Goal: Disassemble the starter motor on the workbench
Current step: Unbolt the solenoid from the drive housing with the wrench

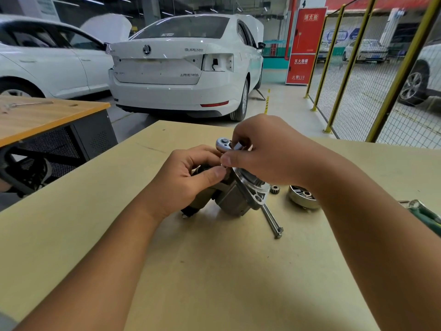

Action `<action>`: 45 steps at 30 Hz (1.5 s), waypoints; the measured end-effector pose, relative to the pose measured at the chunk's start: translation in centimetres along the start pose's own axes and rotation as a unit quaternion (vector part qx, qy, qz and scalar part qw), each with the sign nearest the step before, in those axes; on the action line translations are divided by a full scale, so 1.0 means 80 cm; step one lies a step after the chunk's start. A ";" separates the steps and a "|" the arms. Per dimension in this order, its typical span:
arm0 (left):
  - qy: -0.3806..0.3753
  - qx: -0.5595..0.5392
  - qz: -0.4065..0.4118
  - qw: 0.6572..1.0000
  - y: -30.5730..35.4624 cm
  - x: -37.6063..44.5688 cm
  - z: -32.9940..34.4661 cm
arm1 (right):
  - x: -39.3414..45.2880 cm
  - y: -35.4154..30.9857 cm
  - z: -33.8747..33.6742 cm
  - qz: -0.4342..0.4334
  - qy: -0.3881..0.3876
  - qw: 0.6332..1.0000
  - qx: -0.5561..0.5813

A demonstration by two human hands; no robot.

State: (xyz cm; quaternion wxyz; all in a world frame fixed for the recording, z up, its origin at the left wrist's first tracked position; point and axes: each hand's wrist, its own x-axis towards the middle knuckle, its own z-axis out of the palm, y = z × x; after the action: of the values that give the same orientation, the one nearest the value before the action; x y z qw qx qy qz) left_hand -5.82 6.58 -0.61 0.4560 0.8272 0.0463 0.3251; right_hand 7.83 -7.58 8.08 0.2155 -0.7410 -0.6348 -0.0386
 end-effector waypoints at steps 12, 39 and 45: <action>0.022 0.037 0.001 0.999 0.002 -0.001 0.002 | 0.004 -0.006 0.010 0.028 0.002 1.000 -0.005; 0.007 0.009 -0.011 1.000 0.005 -0.002 0.001 | -0.006 -0.014 0.007 0.040 0.007 0.999 0.022; 0.027 0.020 -0.024 0.999 0.002 -0.001 0.004 | -0.004 -0.018 0.012 0.079 0.006 0.997 0.011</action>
State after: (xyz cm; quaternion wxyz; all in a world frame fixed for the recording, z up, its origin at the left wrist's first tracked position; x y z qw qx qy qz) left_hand -5.72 6.27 -0.65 0.4455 0.8256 0.0847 0.3357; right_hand 6.20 -7.37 7.50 0.2295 -0.7863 -0.5734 -0.0187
